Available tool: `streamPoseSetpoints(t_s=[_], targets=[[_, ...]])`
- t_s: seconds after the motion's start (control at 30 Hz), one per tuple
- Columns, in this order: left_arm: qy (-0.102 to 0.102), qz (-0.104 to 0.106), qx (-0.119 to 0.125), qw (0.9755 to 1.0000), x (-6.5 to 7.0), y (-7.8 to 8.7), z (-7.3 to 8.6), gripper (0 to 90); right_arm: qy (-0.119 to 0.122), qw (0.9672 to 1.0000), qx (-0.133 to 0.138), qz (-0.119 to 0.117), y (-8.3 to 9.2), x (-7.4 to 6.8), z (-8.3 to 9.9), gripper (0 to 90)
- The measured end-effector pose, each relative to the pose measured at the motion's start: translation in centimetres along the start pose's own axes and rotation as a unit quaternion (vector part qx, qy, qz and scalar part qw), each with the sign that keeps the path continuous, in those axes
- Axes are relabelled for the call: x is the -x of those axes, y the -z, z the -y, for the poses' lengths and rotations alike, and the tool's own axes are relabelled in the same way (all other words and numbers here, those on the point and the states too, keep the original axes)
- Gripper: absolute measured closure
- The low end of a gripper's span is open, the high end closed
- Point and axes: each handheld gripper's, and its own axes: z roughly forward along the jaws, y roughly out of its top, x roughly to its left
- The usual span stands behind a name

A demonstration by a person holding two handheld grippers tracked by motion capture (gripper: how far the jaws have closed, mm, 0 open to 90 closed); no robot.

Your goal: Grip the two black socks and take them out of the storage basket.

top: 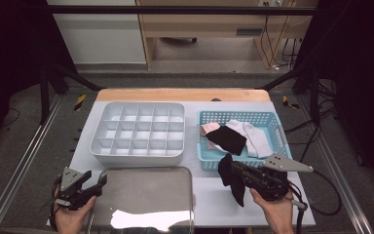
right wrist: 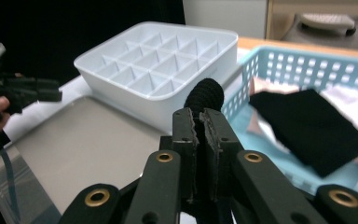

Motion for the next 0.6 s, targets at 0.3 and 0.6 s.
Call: streamPoseSetpoints(t_s=[0.3, 0.6], targets=[[-0.005, -0.002, -0.007, 1.0, 0.1, -0.2, 0.0, 37.0, -0.022, 0.9987, -0.045, 0.014, -1.5, 1.0, 3.2, 83.5], [-0.006, -0.005, -0.006, 0.9999, 0.1, -0.1, 0.0, 36.7, -0.043, 0.9947, -0.091, 0.021, -4.2, 2.1, 6.4, 82.7]])
